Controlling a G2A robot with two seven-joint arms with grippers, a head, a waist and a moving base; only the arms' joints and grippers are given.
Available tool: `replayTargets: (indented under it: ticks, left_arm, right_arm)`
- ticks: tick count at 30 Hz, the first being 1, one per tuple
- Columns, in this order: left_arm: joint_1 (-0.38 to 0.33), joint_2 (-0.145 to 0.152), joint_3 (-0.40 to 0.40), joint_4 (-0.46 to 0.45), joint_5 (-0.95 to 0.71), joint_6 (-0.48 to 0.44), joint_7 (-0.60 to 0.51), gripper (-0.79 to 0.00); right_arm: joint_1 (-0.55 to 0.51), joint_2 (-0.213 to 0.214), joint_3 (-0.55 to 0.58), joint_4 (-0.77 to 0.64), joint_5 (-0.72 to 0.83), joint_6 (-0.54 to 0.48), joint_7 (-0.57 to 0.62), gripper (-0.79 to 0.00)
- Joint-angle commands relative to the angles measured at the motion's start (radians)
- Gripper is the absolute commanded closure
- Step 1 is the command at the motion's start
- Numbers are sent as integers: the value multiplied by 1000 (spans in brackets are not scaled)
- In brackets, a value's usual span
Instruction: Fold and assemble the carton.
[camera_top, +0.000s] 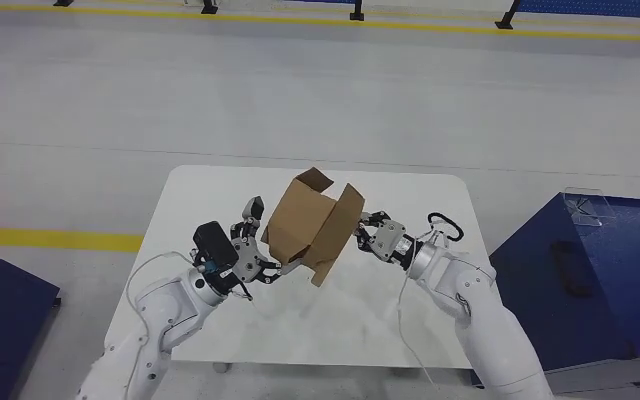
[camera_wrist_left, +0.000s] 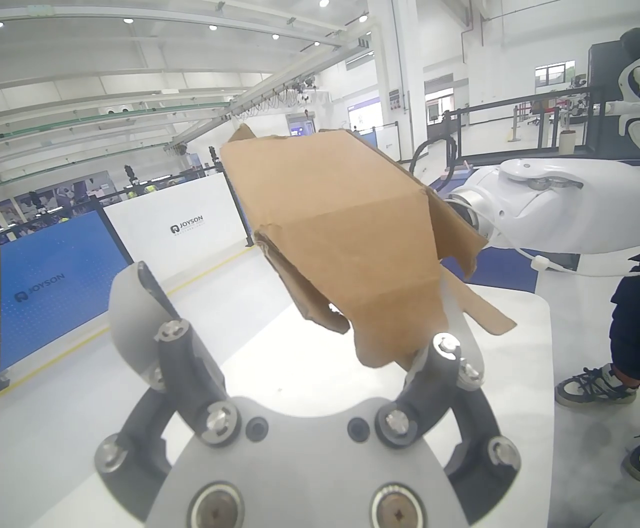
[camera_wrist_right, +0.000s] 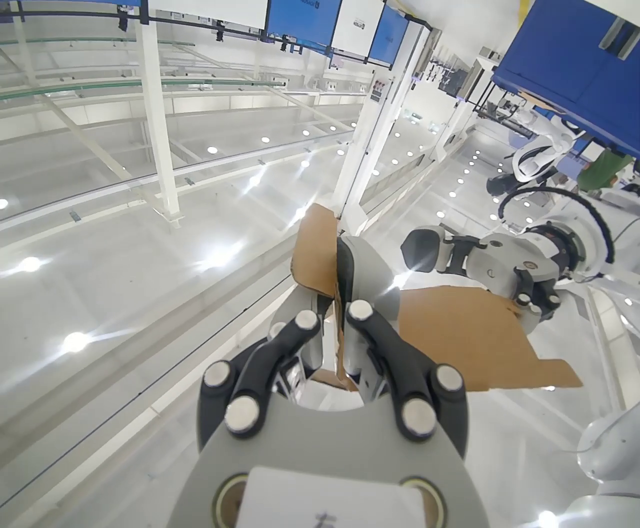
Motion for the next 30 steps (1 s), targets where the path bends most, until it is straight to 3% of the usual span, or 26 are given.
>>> replayTargets:
  ticks: [1, 9, 22, 30]
  left_arm:
    - [-1, -1, 5, 1, 12, 4, -6, -785]
    - [-5, -6, 19, 11, 17, -4, -15, -785]
    - [3, -8, 17, 2, -5, 9, -15, -785]
    - [41, -16, -1, -28, -55, 104, 24, -785]
  right_arm:
    - [-3, -2, -5, 1, 25, 10, -5, 0]
    - [6, -3, 5, -3, 77, 21, -67, 0]
    - [-2, -5, 5, -10, 81, 1, -58, 0]
    - [-4, -17, 6, 8, 300, -29, -98, 0]
